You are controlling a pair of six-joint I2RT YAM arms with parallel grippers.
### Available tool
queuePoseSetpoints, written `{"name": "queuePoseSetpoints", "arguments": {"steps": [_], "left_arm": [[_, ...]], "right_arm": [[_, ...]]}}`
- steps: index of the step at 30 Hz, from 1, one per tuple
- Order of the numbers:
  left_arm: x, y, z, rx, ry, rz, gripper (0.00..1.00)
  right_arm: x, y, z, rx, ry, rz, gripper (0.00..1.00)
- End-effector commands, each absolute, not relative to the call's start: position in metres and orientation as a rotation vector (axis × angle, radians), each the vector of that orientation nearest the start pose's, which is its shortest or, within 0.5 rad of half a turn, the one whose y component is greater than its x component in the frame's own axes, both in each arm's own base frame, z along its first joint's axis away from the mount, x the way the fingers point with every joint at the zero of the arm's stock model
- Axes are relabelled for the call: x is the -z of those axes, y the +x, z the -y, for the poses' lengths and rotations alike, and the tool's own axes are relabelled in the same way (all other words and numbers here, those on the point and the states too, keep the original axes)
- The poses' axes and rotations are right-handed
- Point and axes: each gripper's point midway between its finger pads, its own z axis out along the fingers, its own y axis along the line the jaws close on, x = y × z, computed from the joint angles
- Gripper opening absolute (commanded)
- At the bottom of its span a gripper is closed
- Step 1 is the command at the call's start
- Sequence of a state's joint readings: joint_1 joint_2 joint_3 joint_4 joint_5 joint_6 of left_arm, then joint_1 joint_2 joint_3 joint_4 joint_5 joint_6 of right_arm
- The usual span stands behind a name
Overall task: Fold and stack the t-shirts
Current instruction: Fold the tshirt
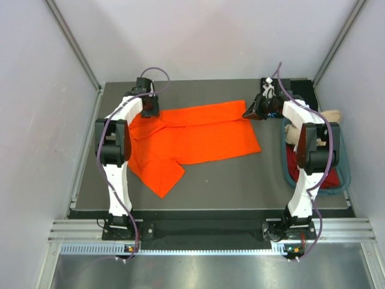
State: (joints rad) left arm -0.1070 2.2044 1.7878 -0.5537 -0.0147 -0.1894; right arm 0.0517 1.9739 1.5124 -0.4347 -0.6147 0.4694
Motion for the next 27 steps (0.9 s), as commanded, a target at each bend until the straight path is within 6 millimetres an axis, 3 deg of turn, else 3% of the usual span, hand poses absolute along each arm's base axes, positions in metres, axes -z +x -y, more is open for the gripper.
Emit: {"name": "queuePoseSetpoints", "arguments": {"steps": [1,5,14,16,21,25,26,27], "left_arm": [[-0.070,0.545,0.059,0.081,-0.136,-2.485,0.47],[-0.064,0.547,0.066,0.123,-0.125,-2.501,0.39],[-0.060,0.538,0.071,0.156,-0.132,-2.535,0.38],[-0.060,0.535,0.072,0.159,-0.127,-2.535,0.31],[-0.067,0.532,0.076,0.161,-0.137,-2.529,0.00],[-0.083,0.520,0.079,0.108,-0.140,-2.509,0.00],[-0.095,0.517,0.078,0.089,-0.145,-2.488,0.00],[-0.092,0.508,0.082,0.082,-0.154,-2.504,0.00]], "right_arm": [[-0.136,0.468,-0.147,-0.994,0.159,-2.413,0.14],[-0.135,0.468,-0.147,-0.999,0.161,-2.413,0.14],[-0.136,0.470,-0.147,-1.007,0.163,-2.408,0.14],[-0.136,0.471,-0.148,-1.011,0.162,-2.405,0.14],[-0.137,0.471,-0.149,-1.013,0.158,-2.404,0.14],[-0.136,0.471,-0.149,-1.011,0.159,-2.406,0.13],[-0.135,0.470,-0.149,-1.013,0.165,-2.411,0.13],[-0.134,0.470,-0.149,-1.012,0.169,-2.414,0.13]]}}
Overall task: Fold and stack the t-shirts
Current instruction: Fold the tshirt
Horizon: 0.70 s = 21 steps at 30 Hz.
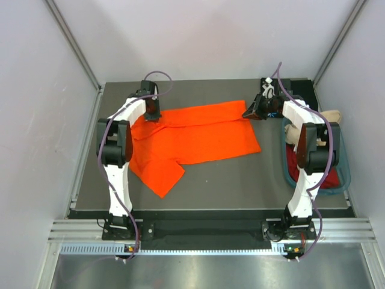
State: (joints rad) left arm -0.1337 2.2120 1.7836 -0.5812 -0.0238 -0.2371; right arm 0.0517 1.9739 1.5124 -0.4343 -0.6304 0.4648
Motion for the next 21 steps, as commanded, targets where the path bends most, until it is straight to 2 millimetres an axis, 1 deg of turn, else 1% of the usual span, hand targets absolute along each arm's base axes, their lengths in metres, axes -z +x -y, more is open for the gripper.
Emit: {"name": "queuePoseSetpoints", "arguments": {"steps": [1,2,3,4,5,6,7,8,9,10,11,12,13,14,15,16,17,18,19,20,21], "left_arm": [[-0.102,0.503,0.083,0.081,-0.168,-2.490,0.00],[-0.102,0.496,0.082,0.063,-0.188,-2.496,0.00],[-0.094,0.483,0.085,0.056,-0.230,-2.526,0.00],[-0.101,0.476,0.085,0.046,-0.256,-2.519,0.00],[-0.099,0.466,0.085,0.036,-0.282,-2.537,0.00],[-0.089,0.453,0.088,0.036,-0.327,-2.565,0.00],[-0.095,0.446,0.092,0.055,-0.337,-2.552,0.00],[-0.093,0.440,0.096,0.066,-0.338,-2.558,0.00],[-0.083,0.425,0.103,0.070,-0.346,-2.590,0.00],[-0.087,0.417,0.106,0.079,-0.363,-2.589,0.00],[-0.087,0.410,0.109,0.086,-0.375,-2.594,0.01],[-0.076,0.394,0.114,0.088,-0.407,-2.620,0.02],[-0.085,0.386,0.119,0.134,-0.412,-2.603,0.07],[-0.083,0.380,0.123,0.165,-0.438,-2.604,0.17],[-0.082,0.369,0.122,0.178,-0.446,-2.609,0.22],[-0.084,0.365,0.120,0.174,-0.449,-2.606,0.27],[-0.086,0.363,0.118,0.165,-0.445,-2.599,0.39],[-0.091,0.365,0.113,0.132,-0.424,-2.584,0.45],[-0.103,0.370,0.104,0.076,-0.411,-2.548,0.55],[-0.105,0.374,0.099,0.046,-0.395,-2.541,0.57],[-0.119,0.385,0.095,0.034,-0.367,-2.516,0.57]], "right_arm": [[-0.133,0.470,-0.149,-1.012,0.170,-2.416,0.13],[-0.133,0.470,-0.149,-1.013,0.172,-2.416,0.13],[-0.132,0.469,-0.149,-1.013,0.174,-2.419,0.13],[-0.132,0.470,-0.150,-1.012,0.174,-2.418,0.13],[-0.130,0.469,-0.150,-1.012,0.172,-2.421,0.14],[-0.129,0.469,-0.150,-1.011,0.175,-2.423,0.14],[-0.127,0.467,-0.151,-1.013,0.179,-2.431,0.14],[-0.126,0.466,-0.152,-1.016,0.173,-2.432,0.14],[-0.126,0.466,-0.153,-1.018,0.171,-2.430,0.14],[-0.124,0.464,-0.152,-1.017,0.171,-2.435,0.14],[-0.122,0.463,-0.154,-1.017,0.167,-2.439,0.14],[-0.122,0.463,-0.153,-1.019,0.168,-2.438,0.14],[-0.121,0.461,-0.153,-1.018,0.166,-2.441,0.14],[-0.122,0.461,-0.153,-1.021,0.162,-2.438,0.14],[-0.122,0.460,-0.153,-1.023,0.161,-2.436,0.14],[-0.121,0.459,-0.154,-1.025,0.162,-2.439,0.14],[-0.122,0.460,-0.154,-1.025,0.160,-2.436,0.14],[-0.122,0.459,-0.154,-1.025,0.161,-2.437,0.14],[-0.122,0.459,-0.154,-1.027,0.158,-2.438,0.14],[-0.122,0.459,-0.154,-1.027,0.159,-2.436,0.14],[-0.122,0.459,-0.154,-1.029,0.160,-2.434,0.14]]}}
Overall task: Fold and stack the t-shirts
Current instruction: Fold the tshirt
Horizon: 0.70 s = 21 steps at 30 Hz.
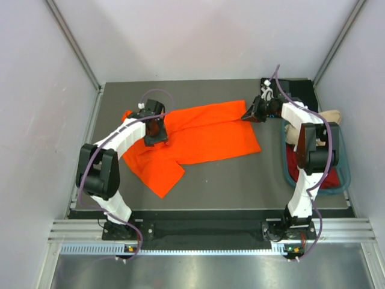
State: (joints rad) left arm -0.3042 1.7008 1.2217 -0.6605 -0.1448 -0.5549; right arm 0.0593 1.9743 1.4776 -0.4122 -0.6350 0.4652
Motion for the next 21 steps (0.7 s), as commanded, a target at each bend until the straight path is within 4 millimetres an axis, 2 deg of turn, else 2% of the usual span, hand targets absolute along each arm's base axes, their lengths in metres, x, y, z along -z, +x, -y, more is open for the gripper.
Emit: {"name": "queuePoseSetpoints", "arguments": {"steps": [1,2,3,4,5,6,8,9,11,12,13,14,15,16,17,18,19,20,21], "left_arm": [[-0.122,0.389,0.090,0.014,-0.368,-2.514,0.57],[-0.120,0.394,0.087,-0.004,-0.356,-2.527,0.57],[-0.129,0.405,0.081,-0.003,-0.351,-2.510,0.56],[-0.130,0.411,0.078,0.008,-0.353,-2.509,0.54],[-0.125,0.417,0.075,0.019,-0.353,-2.525,0.54],[-0.131,0.430,0.065,0.059,-0.364,-2.500,0.54],[-0.123,0.440,0.064,0.149,-0.379,-2.528,0.57],[-0.130,0.453,0.050,0.154,-0.392,-2.496,0.58],[-0.121,0.464,0.035,0.137,-0.414,-2.494,0.62],[-0.125,0.475,0.020,0.132,-0.439,-2.466,0.62],[-0.124,0.481,0.016,0.139,-0.435,-2.460,0.63],[-0.113,0.486,0.006,0.163,-0.454,-2.475,0.64],[-0.112,0.492,-0.009,0.158,-0.466,-2.463,0.67],[-0.101,0.498,-0.016,0.160,-0.475,-2.467,0.68],[-0.098,0.500,-0.019,0.191,-0.480,-2.470,0.69],[-0.098,0.503,-0.032,0.202,-0.507,-2.460,0.76],[-0.089,0.504,-0.035,0.217,-0.511,-2.472,0.92],[-0.087,0.508,-0.038,0.228,-0.504,-2.462,0.98],[-0.084,0.508,-0.045,0.215,-0.501,-2.463,0.97]], "right_arm": [[-0.122,0.458,-0.154,-1.033,0.159,-2.435,0.14],[-0.122,0.458,-0.154,-1.034,0.156,-2.435,0.14],[-0.122,0.457,-0.155,-1.036,0.156,-2.436,0.14],[-0.123,0.457,-0.155,-1.038,0.155,-2.435,0.14],[-0.123,0.456,-0.156,-1.041,0.154,-2.435,0.14],[-0.124,0.456,-0.156,-1.041,0.154,-2.435,0.14],[-0.125,0.455,-0.156,-1.040,0.150,-2.432,0.14],[-0.125,0.454,-0.156,-1.042,0.150,-2.436,0.14],[-0.125,0.455,-0.155,-1.033,0.144,-2.434,0.14],[-0.125,0.455,-0.155,-1.034,0.146,-2.434,0.14],[-0.125,0.455,-0.154,-1.029,0.145,-2.437,0.14],[-0.124,0.455,-0.155,-1.030,0.148,-2.439,0.14],[-0.124,0.455,-0.155,-1.031,0.145,-2.438,0.14],[-0.125,0.455,-0.155,-1.037,0.142,-2.436,0.14],[-0.124,0.455,-0.155,-1.038,0.146,-2.439,0.14],[-0.125,0.456,-0.155,-1.036,0.146,-2.438,0.14],[-0.126,0.456,-0.155,-1.032,0.141,-2.435,0.14],[-0.125,0.455,-0.155,-1.031,0.141,-2.441,0.14],[-0.126,0.456,-0.155,-1.028,0.138,-2.437,0.14]]}}
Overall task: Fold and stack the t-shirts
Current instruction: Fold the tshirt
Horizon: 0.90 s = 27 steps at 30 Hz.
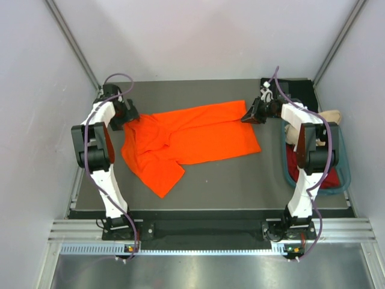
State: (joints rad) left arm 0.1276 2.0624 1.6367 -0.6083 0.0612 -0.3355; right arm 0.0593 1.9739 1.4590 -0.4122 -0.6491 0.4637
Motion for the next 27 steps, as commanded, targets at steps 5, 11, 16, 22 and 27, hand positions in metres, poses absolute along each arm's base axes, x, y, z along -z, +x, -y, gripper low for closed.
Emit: {"name": "queuePoseSetpoints", "arguments": {"steps": [5,11,16,22,27], "left_arm": [[-0.071,0.516,-0.062,0.155,-0.466,-2.453,0.88],[-0.053,0.535,-0.069,0.155,-0.402,-2.446,0.83],[-0.048,0.549,-0.067,0.197,-0.370,-2.449,0.74],[-0.042,0.535,-0.081,0.140,-0.455,-2.485,0.15],[-0.056,0.518,-0.106,0.042,-0.558,-2.426,0.04]], "right_arm": [[-0.122,0.457,-0.153,-1.015,0.134,-2.453,0.14],[-0.118,0.458,-0.152,-1.006,0.137,-2.467,0.14],[-0.116,0.460,-0.151,-0.990,0.138,-2.477,0.14],[-0.110,0.472,-0.147,-0.950,0.153,-2.477,0.14],[-0.107,0.499,-0.144,-0.913,0.169,-2.438,0.14]]}}
